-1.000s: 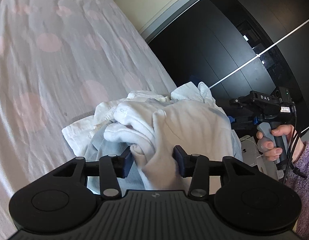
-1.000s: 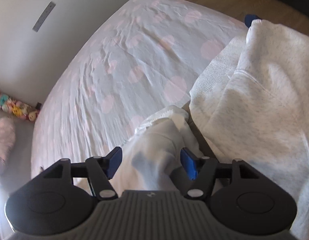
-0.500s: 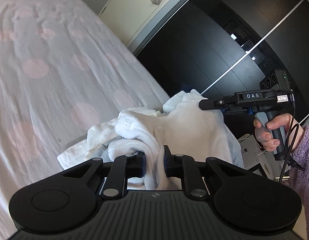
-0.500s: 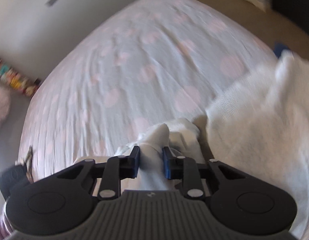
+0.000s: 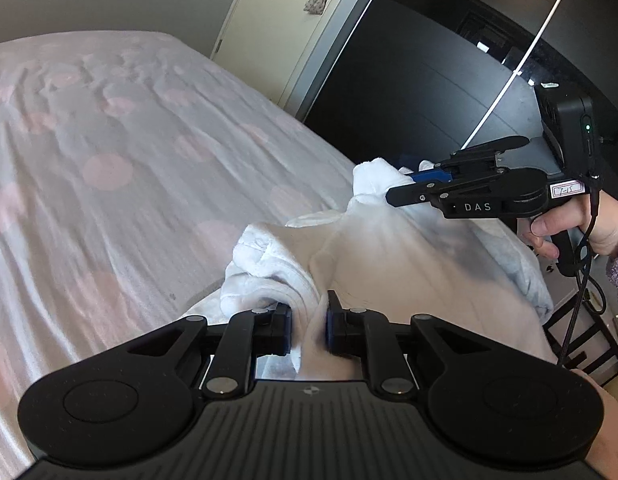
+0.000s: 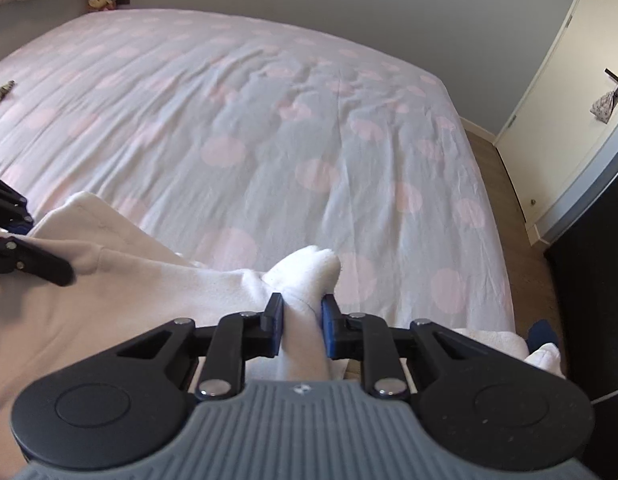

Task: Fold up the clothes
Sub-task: 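Lower the shirt onto the stack and open both grippers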

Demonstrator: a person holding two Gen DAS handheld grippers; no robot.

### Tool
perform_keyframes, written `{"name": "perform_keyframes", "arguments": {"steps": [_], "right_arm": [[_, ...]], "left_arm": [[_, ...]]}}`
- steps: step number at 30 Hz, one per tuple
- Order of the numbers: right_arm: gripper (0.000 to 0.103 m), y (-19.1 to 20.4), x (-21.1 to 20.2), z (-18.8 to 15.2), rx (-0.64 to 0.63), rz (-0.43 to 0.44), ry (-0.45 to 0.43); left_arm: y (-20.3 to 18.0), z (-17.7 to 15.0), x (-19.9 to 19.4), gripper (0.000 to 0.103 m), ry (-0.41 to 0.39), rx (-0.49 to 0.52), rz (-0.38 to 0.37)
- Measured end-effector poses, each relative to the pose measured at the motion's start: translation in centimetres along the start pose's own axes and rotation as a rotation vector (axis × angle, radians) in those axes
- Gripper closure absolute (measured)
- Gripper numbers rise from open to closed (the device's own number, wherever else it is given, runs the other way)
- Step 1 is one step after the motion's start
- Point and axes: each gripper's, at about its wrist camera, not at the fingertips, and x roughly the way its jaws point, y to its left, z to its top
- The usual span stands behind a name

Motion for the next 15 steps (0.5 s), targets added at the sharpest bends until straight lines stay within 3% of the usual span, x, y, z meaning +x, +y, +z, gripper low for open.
{"name": "perform_keyframes", "arguments": {"steps": [4,7,11,15], "right_arm": [[0.080,-0.4,1.8,-0.3,0.075,-0.005,0.025],[0.068,-0.9,1.1,-0.3,0.162,-0.018,0.015],[0.064,-1.5,-2.8,-1.2,0.233,-0.050,-0.043],[0.061,-2.4,-7.5,-4.3,0.368,-0.049,-0.099]], "left_arm": [[0.5,-0.2,0.5,0.085,0.028,-0.019,0.021],[0.5,0.0,-1.0,0.077,0.025,-0.042,0.036],[-0.1,-0.1,-4.5,0.067,-0.009,-0.052,0.067],[-1.3,-1.4,-7.8,0.058,-0.038,-0.077,0.026]]}}
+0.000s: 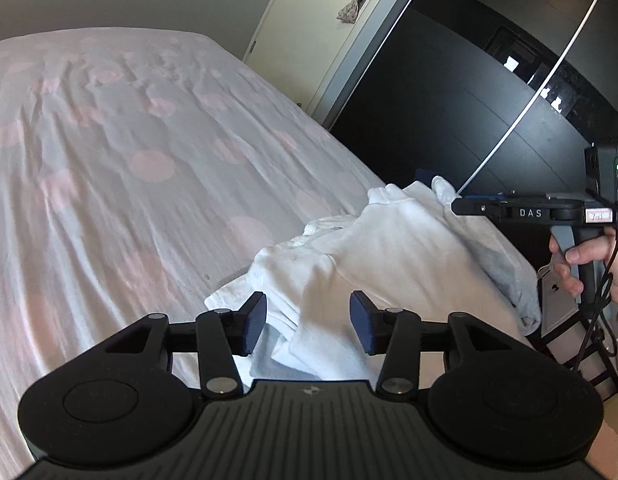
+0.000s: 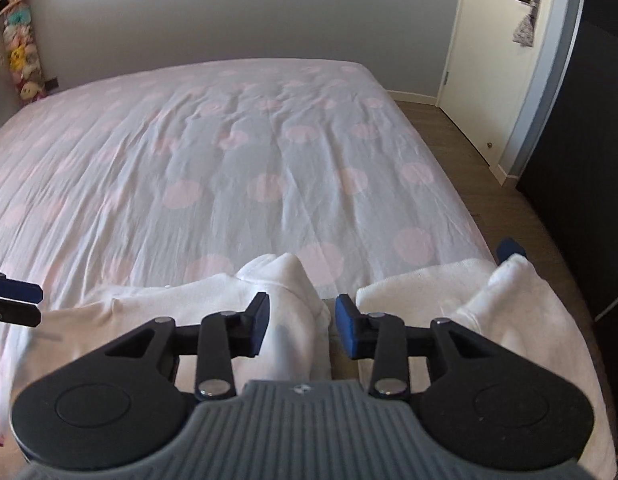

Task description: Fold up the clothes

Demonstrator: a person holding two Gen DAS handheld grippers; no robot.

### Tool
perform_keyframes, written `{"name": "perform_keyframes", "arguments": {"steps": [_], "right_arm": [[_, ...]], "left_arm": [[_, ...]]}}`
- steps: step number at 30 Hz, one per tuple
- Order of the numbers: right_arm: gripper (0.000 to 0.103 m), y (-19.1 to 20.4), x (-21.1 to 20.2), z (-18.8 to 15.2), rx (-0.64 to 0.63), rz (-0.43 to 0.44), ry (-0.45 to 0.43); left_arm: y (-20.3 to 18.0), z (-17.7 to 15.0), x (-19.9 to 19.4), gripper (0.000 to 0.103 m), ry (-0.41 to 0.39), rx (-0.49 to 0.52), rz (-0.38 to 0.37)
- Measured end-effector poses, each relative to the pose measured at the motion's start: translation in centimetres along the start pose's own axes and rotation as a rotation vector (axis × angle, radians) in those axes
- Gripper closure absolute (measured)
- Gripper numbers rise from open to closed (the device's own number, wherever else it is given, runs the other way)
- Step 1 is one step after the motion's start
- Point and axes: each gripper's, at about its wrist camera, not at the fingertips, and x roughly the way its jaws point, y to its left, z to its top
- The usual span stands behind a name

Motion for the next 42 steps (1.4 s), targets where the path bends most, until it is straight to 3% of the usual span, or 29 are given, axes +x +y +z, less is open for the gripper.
{"name": "perform_keyframes", "arguments": {"steps": [4,10,12,19,24,28,31,34,36,38,42], "right_arm": [[0.057,-1.9,-4.5,-3.8,0.133,0.012,-0.036],[0.054,-2.3,-9.5,-11.2,0.262,0.008,-0.057],[0.048,-2.2,-10.8,-13.5,0.308,0.004,-0.071],[0.039,-2.9,-12.8,-19.4,0.495,0.064,-0.129],[0.037,-3.6,-11.7,-21.1,0.603,0.111,-0.150],[0.037,-4.2,-9.8,-22.1,0.658,0.130,-0.146],[0.049,-4.6,-8.7,-22.8,0.722,0.190,-0.151],[0.063,-4.5,-8.1,-23.1,0.767,0.248,-0.160],[0.087,-4.3,-8.3,-22.8,0.762,0.259,-0.170],[0.087,-4.1,-8.7,-22.5,0.752,0.264,-0.192],[0.089,-3.7,-10.4,-20.5,0.710,0.239,-0.241]], "left_arm": [[-1.7,-1.9,-2.6,0.055,0.002,-0.022,-0.062],[-4.9,-5.4,-3.6,0.051,0.056,-0.029,-0.148],[-5.9,-6.4,-3.4,0.050,0.072,-0.024,-0.171],[-6.2,-8.7,-0.8,0.047,0.141,-0.147,-0.129],[-5.3,-10.1,0.4,0.047,0.144,-0.279,-0.115],[-5.0,-11.0,1.4,0.048,0.164,-0.313,-0.087],[-4.9,-11.6,2.0,0.053,0.160,-0.347,-0.106],[-5.2,-11.7,2.4,0.076,0.169,-0.347,-0.116],[-5.7,-11.6,2.1,0.084,0.156,-0.312,-0.117],[-6.4,-11.2,1.8,0.092,0.143,-0.282,-0.118],[-7.8,-9.9,0.3,0.094,0.102,-0.240,-0.135]]}}
